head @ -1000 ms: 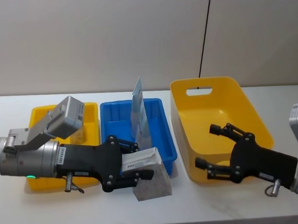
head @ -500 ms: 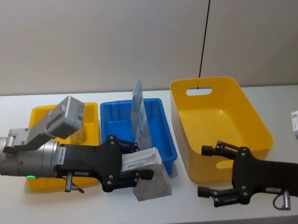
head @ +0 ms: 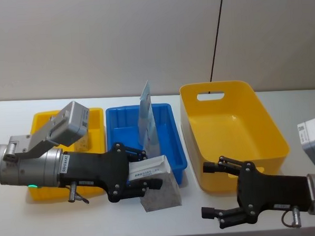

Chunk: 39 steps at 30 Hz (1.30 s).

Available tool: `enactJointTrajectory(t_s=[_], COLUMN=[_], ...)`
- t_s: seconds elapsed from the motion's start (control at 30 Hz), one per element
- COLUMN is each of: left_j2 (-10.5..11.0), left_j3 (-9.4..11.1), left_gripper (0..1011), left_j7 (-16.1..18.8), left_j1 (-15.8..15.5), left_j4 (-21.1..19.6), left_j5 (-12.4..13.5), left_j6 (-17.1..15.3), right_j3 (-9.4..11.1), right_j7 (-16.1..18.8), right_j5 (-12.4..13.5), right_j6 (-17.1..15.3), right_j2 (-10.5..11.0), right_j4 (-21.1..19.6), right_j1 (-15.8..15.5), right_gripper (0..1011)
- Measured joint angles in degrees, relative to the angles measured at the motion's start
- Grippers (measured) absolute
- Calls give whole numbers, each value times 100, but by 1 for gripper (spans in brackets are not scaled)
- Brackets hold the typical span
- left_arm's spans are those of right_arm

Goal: Bimanual collaborative sorting of washing and personal care products

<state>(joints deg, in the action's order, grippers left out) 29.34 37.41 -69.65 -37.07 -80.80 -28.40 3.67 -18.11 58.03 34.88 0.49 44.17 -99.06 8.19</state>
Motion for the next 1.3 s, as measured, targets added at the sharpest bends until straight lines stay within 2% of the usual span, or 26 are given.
enactJointTrajectory(t_s=[0.63,1.3], left_j2=[0,0], left_j3=[0,0], left_gripper=[364,364], left_j7=[0,0], left_j1=[0,0], left_j4=[0,0], left_j5=[0,0], left_j6=[0,0], right_j3=[-291,-746], right_j7=[-218,-175], right_j5=[-164,-443], right_j6=[64,104], right_j2=[-218,-515], right_j4=[39,552], right_j1=[189,728], right_gripper=[1001,1002])
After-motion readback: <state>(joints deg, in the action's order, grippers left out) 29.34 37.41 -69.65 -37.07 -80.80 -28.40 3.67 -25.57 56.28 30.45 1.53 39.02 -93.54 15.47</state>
